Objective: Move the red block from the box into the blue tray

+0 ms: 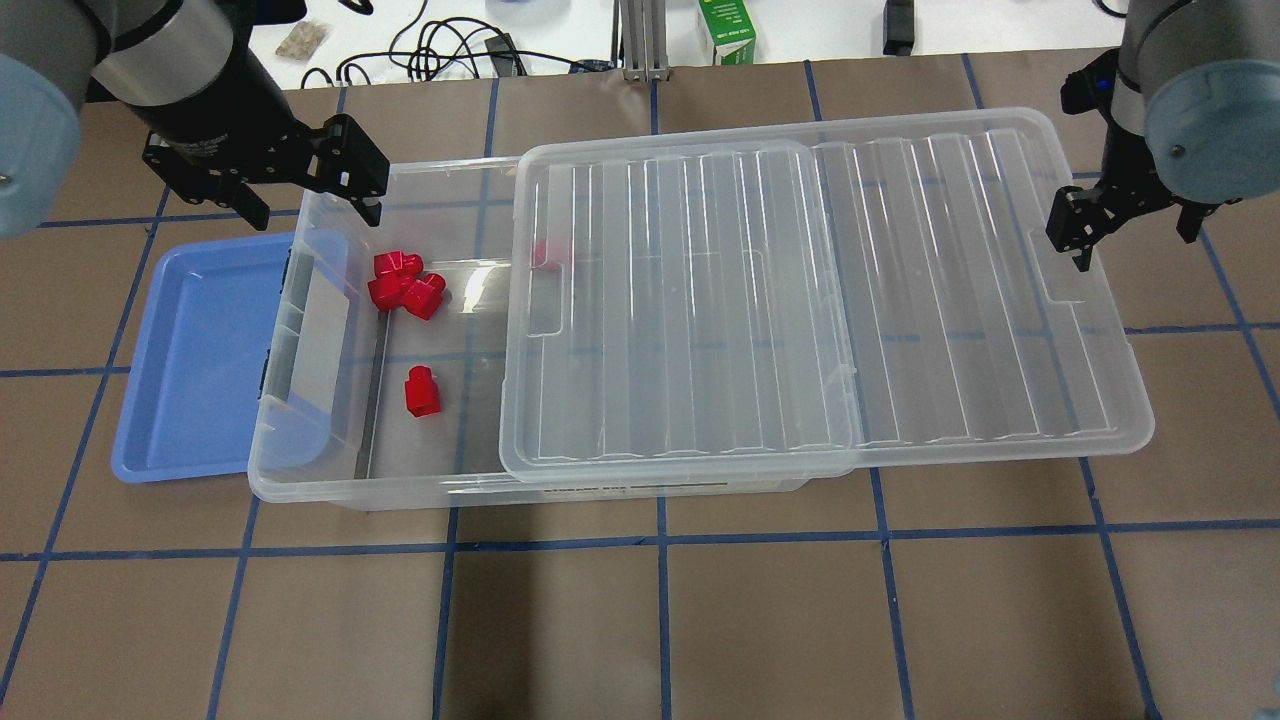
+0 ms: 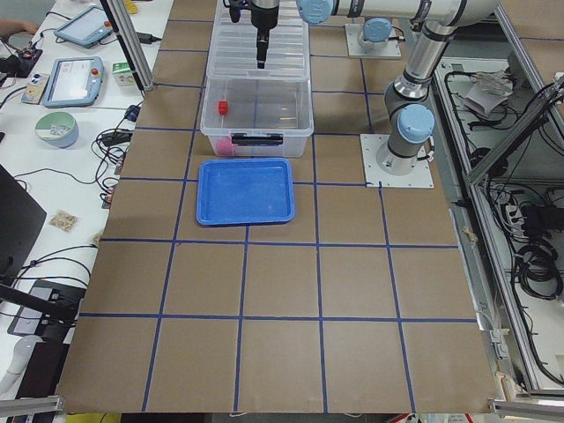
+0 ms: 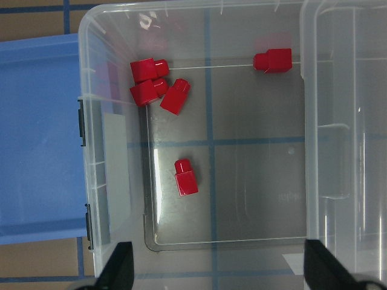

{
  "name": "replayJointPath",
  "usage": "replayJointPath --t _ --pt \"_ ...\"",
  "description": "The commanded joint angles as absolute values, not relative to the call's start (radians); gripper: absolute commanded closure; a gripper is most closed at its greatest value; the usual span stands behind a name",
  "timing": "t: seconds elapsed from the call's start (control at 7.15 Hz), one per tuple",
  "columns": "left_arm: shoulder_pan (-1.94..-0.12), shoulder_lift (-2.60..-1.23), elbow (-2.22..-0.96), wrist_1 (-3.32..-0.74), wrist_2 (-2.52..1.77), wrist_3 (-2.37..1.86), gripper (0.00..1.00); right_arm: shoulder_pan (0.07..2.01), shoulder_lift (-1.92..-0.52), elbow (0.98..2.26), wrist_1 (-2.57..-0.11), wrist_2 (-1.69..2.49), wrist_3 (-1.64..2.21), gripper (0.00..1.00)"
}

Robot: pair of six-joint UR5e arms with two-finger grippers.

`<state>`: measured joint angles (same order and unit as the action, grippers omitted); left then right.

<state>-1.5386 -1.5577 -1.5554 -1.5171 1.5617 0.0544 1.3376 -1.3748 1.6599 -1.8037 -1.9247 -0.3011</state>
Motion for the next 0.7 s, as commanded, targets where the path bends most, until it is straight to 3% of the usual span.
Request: replayJointPath --t 0.0,0.28,0.56 --pt "-1.539 -1.557 -1.552 -1.517 1.559 0.063 0.00 1.397 -1.429 1.608 -1.781 -1.819 -0.298 0.00" --pt "-1.537 -1.555 -1.552 -1.517 1.552 0.063 0.00 1.576 -1.463 1.510 -1.711 -1.680 -0.240 0.00" --pt "-1.537 -1.560 -1.554 -1.519 1.560 0.055 0.00 1.611 -1.476 1.459 -1.597 -1.576 -0.136 0.00"
